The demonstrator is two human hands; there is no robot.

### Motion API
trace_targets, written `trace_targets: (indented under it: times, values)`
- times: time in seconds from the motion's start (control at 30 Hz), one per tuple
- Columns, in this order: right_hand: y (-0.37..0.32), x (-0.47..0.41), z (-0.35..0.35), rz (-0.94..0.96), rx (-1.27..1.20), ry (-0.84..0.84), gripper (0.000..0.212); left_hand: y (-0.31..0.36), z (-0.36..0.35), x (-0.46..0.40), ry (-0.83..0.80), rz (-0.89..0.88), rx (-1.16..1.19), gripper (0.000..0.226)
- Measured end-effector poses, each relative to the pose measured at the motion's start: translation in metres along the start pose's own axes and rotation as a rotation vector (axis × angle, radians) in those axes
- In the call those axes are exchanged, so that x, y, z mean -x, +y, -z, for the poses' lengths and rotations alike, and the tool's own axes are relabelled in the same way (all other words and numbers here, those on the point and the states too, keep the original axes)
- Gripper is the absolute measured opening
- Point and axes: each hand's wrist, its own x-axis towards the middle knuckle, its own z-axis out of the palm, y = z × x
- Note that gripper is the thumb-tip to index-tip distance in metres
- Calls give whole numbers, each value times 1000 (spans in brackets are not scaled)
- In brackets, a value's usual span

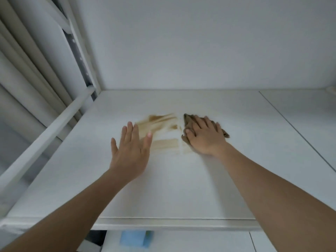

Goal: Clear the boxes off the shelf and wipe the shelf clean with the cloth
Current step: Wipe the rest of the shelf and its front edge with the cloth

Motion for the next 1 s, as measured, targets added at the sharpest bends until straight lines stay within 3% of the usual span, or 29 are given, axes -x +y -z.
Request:
trace_targets:
  times: [0.17,0.3,0.4,0.57,0.7,0.9,1.0]
  values:
    - [14,35,3,126,30,-45,58,-7,-3,28,41,8,-46,85]
    - [41,40,8,-167,53,-1,62,-18,-8,43,91,-47,-142,89]
    - [25,36,2,-254,36,2,63,-20,-13,47,128,-114,-182,88]
    - [-17,54,-8,-54,-11,17,64,-20,-13,50,166,-149,-173,85]
    - [-12,81,-7,76,5,-21,63,-21,-12,51,163,-162,-174,84]
    - [29,79,1,-315,26,26,70,-18,-11,52,182,-160,-148,85]
    - [8,77,-3,-319,28,5,74,-19,-12,50,181,-158,-156,83]
